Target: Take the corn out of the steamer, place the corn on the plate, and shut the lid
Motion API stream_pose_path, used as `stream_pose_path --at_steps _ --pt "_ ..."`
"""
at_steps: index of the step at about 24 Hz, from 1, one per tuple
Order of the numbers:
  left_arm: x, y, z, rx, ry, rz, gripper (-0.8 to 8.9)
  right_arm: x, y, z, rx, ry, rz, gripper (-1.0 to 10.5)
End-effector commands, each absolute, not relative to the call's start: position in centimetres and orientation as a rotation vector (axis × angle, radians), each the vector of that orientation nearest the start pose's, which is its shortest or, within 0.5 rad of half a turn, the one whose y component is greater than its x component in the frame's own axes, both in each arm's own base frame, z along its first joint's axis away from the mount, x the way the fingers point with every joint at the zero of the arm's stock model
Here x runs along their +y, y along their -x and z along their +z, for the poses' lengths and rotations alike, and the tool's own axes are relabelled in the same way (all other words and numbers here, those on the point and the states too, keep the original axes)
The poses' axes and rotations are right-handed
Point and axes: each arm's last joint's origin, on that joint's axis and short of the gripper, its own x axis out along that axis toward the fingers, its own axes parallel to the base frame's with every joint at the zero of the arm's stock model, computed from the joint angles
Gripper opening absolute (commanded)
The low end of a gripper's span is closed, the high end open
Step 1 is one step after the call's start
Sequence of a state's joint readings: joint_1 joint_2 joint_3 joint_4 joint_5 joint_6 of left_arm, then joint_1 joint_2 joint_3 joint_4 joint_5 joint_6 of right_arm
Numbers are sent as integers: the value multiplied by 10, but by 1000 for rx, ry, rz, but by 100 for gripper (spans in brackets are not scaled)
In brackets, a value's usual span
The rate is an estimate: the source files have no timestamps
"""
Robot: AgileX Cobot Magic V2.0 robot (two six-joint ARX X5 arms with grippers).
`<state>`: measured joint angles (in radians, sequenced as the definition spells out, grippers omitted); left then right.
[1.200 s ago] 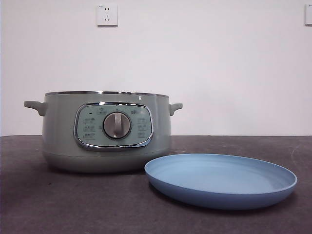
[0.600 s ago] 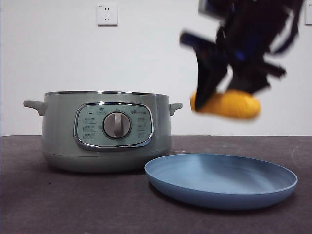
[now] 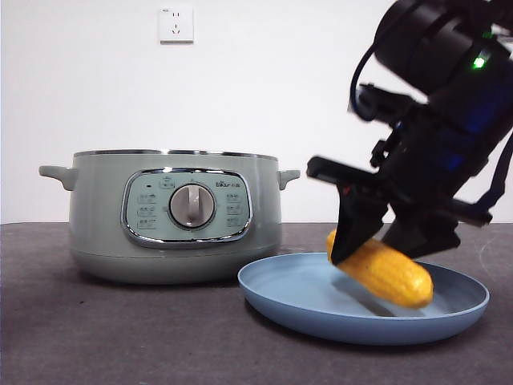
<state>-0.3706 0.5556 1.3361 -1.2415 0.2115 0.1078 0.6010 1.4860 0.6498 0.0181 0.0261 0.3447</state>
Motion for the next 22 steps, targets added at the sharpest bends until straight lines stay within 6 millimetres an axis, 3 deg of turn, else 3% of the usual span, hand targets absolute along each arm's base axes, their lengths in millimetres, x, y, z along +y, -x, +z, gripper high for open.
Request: stream_pose_path --at_steps 1,5,7,10,11,15,17,22 --pt "-9 -7 422 368 -132 -602 -8 154 -225 140 913 -60 378 -16" --pt "-9 -7 422 367 -132 -602 -8 154 -226 131 951 -54 365 26" --pt "-10 -7 423 353 -131 -601 -8 154 -226 132 951 -54 366 193" --pt "-11 -10 427 308 -127 -600 -8 154 -224 138 945 -69 396 545" --pt "-11 -12 429 296 -126 -600 -8 153 -223 144 929 -74 401 576" --pt "-18 -28 434 289 -125 -606 -8 146 -212 180 838 -105 424 576" --pt "-25 -44 438 279 -120 -635 -8 137 -200 203 787 -119 439 576" --pt "-39 -78 445 247 -115 -652 -8 117 -169 238 726 -139 461 572"
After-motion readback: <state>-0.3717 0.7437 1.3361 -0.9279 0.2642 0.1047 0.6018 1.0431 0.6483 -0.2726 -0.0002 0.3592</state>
